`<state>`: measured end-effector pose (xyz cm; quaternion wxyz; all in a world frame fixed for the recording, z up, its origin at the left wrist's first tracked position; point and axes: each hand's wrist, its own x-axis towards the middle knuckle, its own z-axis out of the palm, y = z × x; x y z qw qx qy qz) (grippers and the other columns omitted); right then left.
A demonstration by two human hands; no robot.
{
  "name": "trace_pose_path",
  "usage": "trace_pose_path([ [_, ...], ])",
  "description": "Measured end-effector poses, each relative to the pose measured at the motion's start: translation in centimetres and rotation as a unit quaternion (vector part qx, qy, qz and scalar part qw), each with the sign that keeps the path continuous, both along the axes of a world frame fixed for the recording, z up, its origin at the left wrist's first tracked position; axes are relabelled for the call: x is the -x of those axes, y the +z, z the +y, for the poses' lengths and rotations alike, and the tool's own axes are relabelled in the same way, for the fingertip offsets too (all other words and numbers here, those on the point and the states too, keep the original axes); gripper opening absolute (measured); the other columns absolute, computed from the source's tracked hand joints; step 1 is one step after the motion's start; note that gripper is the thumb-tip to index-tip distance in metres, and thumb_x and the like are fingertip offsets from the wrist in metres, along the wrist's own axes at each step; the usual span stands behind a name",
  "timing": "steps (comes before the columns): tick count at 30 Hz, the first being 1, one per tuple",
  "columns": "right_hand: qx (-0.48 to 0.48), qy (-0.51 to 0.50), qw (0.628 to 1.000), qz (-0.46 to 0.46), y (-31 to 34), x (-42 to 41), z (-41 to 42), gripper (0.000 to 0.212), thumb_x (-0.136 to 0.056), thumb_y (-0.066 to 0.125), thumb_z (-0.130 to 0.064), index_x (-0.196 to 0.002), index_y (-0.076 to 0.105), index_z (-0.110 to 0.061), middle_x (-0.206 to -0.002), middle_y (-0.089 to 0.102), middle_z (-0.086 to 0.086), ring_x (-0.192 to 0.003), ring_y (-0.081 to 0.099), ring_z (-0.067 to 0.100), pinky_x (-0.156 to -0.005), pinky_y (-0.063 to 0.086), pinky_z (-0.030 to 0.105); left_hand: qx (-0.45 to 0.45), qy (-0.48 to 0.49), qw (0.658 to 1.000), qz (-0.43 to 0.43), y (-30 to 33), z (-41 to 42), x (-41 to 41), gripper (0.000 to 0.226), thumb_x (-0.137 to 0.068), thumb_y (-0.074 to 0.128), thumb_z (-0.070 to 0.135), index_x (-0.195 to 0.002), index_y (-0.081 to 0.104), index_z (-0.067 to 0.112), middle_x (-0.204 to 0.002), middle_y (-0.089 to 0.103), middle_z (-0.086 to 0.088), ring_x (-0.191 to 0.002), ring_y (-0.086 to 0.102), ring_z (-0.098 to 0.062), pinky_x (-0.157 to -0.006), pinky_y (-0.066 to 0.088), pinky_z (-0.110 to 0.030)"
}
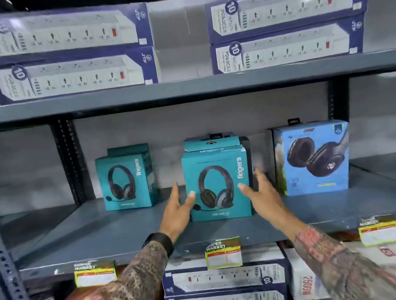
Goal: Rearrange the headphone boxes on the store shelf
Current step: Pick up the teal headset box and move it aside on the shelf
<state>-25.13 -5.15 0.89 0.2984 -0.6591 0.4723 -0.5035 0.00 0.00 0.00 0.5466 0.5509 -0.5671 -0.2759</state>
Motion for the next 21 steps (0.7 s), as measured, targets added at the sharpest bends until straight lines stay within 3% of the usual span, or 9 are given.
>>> trace_pose_path([
  [3,-0.035,0.063,0.997,0.001,-0.6,0.0,-1.0,0.064,-0.107,0.061,-0.037,-0.165,0.033,-0.039,-0.156,0.059,-0.007,-0.121,0.066,0.013,-0.091,0.054,0.029,-0.021,-0.073,0.997,-0.012,-0.4,-1.0,0.5,0.071,-0.114,0.054,0.023,-0.176,0.020,0.031,-0.178,0.040,0.003,-0.164,0.039,-0.023,-0.136,0.033,-0.052],
  [4,-0.041,0.073,0.996,-0.001,-0.9,0.0,-1.2,0.059,-0.108,0.060,-0.033,-0.162,0.037,-0.042,-0.150,0.064,-0.008,-0.115,0.068,0.010,-0.090,0.056,0.029,-0.024,-0.071,0.997,-0.028,-0.5,-0.9,0.6,0.068,-0.115,0.052,0.020,-0.175,0.023,0.031,-0.175,0.044,0.004,-0.162,0.041,-0.022,-0.136,0.033,-0.051],
  [7,-0.027,0.068,0.997,-0.025,-1.4,-0.1,-0.9,0.056,-0.109,0.059,-0.026,-0.159,0.043,-0.042,-0.140,0.071,-0.011,-0.117,0.071,0.010,-0.101,0.059,0.037,-0.018,-0.045,0.998,-0.028,-0.1,0.2,1.3,0.062,-0.116,0.050,0.020,-0.174,0.030,0.032,-0.168,0.053,0.005,-0.155,0.050,-0.019,-0.134,0.036,-0.049],
  [10,0.010,0.072,0.995,-0.061,-0.4,0.6,1.1,0.051,-0.107,0.063,-0.029,-0.155,0.051,-0.041,-0.131,0.072,-0.026,-0.107,0.071,-0.011,-0.088,0.060,0.016,0.017,-0.014,0.999,-0.033,1.2,2.6,1.6,0.055,-0.115,0.054,0.027,-0.169,0.043,0.034,-0.159,0.065,0.008,-0.147,0.061,-0.016,-0.130,0.044,-0.050],
  [12,0.045,0.073,0.992,-0.089,0.7,1.3,3.2,0.048,-0.105,0.066,-0.034,-0.151,0.056,-0.045,-0.129,0.075,-0.027,-0.107,0.071,-0.013,-0.079,0.057,0.009,0.055,0.005,0.997,-0.046,2.4,4.7,1.6,0.050,-0.113,0.057,0.035,-0.163,0.051,0.041,-0.149,0.073,0.012,-0.139,0.068,-0.014,-0.123,0.052,-0.049],
  [15,0.062,0.095,0.987,-0.113,2.5,2.4,6.9,0.046,-0.098,0.067,-0.049,-0.141,0.059,-0.060,-0.124,0.077,-0.028,-0.108,0.074,-0.007,-0.075,0.060,0.013,0.096,0.019,0.992,-0.083,4.1,7.8,1.7,0.054,-0.106,0.057,0.050,-0.159,0.048,0.057,-0.139,0.077,0.025,-0.131,0.072,-0.005,-0.116,0.056,-0.042],
  [17,0.059,0.103,0.986,-0.114,3.5,3.0,8.8,0.043,-0.089,0.065,-0.059,-0.130,0.059,-0.072,-0.121,0.078,-0.028,-0.108,0.073,-0.007,-0.072,0.062,0.016,0.106,0.010,0.991,-0.084,4.9,9.2,2.1,0.052,-0.107,0.056,0.049,-0.158,0.050,0.058,-0.137,0.077,0.028,-0.130,0.072,-0.003,-0.117,0.056,-0.044],
  [21,0.058,0.109,0.986,-0.113,4.3,3.6,10.2,0.049,-0.084,0.065,-0.061,-0.133,0.059,-0.064,-0.118,0.079,-0.028,-0.105,0.075,-0.005,-0.070,0.062,0.017,0.103,0.002,0.992,-0.072,5.3,10.4,2.9,0.052,-0.104,0.056,0.050,-0.156,0.054,0.055,-0.135,0.079,0.026,-0.131,0.073,-0.008,-0.119,0.054,-0.051],
])
